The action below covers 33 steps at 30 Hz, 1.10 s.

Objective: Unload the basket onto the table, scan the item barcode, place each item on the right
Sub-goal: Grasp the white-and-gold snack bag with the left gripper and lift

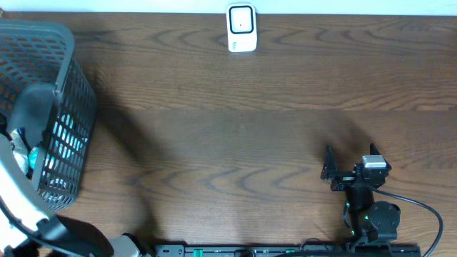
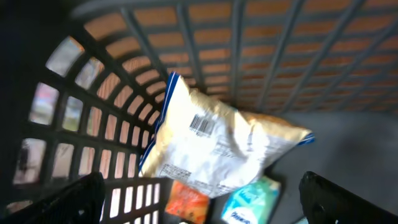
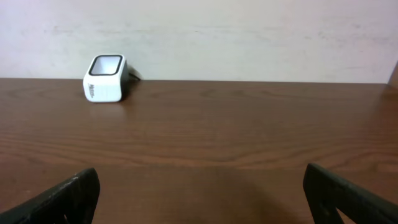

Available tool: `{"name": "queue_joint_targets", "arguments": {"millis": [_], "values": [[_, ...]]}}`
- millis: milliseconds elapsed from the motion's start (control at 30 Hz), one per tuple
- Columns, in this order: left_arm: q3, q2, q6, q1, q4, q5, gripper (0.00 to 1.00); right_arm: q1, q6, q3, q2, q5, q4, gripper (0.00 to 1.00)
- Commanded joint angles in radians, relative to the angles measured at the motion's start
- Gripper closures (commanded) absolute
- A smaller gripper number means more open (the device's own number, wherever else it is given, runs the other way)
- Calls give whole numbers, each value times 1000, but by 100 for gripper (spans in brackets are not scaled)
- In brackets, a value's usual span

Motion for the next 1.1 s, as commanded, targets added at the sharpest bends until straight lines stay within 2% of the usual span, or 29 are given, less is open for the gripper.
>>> {"name": "queue_joint_targets", "arguments": {"millis": [0, 300, 500, 700, 767, 867, 900, 967, 1033, 1067], "values": [[-4, 70, -5, 34, -23, 0, 2, -2, 10, -2, -6, 2, -5, 1], [-5, 207, -6, 98, -49, 4, 2, -2, 10, -2, -6, 2, -5, 1], [-5, 303, -6, 146, -33, 90, 2, -2, 10, -2, -6, 2, -5, 1], [-5, 380, -5, 164, 8, 107, 2, -2, 10, -2, -6, 2, -5, 1], [-5, 397, 17, 164, 28, 158, 2, -2, 10, -2, -5, 2, -5, 1], [-5, 422, 139, 164, 71, 316, 0, -2, 10, -2, -5, 2, -5, 1], [-5, 426, 177, 164, 81, 364, 6, -2, 10, -2, -5, 2, -5, 1], [-5, 429, 211, 164, 92, 418, 31, -2, 10, -2, -5, 2, -5, 1], [-5, 429, 214, 164, 96, 438, 67, -2, 10, -2, -5, 2, -5, 1], [-5, 429, 214, 164, 95, 438, 81, -2, 10, -2, -5, 2, -5, 1]]}}
